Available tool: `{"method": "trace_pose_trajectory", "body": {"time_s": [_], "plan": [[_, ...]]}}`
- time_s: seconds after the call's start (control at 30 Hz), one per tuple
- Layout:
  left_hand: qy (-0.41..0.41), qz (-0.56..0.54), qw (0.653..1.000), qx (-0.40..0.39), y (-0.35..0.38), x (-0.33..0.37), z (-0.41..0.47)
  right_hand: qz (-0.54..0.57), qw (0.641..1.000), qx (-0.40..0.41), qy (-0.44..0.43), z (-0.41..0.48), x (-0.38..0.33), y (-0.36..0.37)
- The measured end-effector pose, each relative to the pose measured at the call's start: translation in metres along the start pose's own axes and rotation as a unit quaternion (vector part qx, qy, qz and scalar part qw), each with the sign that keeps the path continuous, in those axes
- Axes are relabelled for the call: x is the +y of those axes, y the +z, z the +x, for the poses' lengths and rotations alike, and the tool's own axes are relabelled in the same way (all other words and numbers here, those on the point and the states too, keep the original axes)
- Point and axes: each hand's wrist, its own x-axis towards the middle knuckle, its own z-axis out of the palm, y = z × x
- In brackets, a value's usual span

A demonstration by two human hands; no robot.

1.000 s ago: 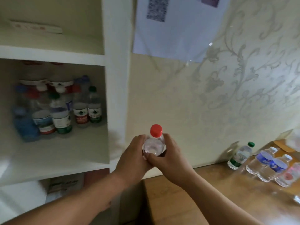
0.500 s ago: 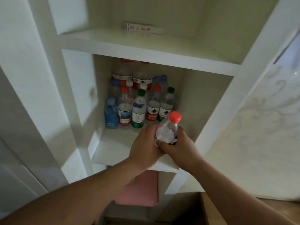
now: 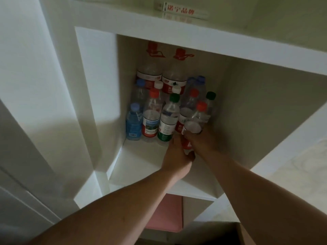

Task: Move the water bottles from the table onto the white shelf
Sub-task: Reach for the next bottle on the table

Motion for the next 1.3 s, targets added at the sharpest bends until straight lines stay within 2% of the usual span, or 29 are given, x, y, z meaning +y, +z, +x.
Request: {"method": "trace_pose_trajectory", "body": {"time_s": [0.3,0.5,0.73,0.83,0.93,1.0,1.1,1.2,1.3], "plan": [[-0.014,0.045,0.997,-0.063,-0.013,-0.002,0.008,0.001,1.0,0.006,0.009,0.019,-0.002,0.029],[-0.01,0.094,0.993,-0.07,-0.022,-0.002,0.004,-0.047,0.998,-0.04,0.005,0.01,-0.002,0.021],[0.033,0.097,0.995,-0.011,-0.034,0.017,-0.012,-0.036,0.998,-0.046,0.01,-0.037,-0.007,0.003],[0.078,0.077,0.993,0.041,-0.039,0.042,-0.029,-0.036,0.999,-0.03,-0.011,-0.071,-0.022,-0.025],[0.157,0.062,0.985,0.046,-0.032,0.075,-0.061,-0.063,0.997,0.015,-0.03,-0.108,-0.025,-0.06],[0.19,0.05,0.98,0.029,-0.015,0.093,-0.088,-0.076,0.995,-0.013,-0.063,-0.133,-0.024,-0.093],[0.178,0.013,0.984,-0.004,0.021,0.108,-0.131,-0.158,0.98,-0.087,-0.087,-0.162,-0.008,-0.152],[0.171,-0.011,0.983,-0.061,0.076,0.124,-0.161,-0.184,0.976,-0.105,-0.049,-0.186,0.034,-0.213],[0.175,-0.002,0.976,-0.133,0.138,0.14,-0.173,-0.168,0.983,-0.069,0.013,-0.208,0.081,-0.26]]}}
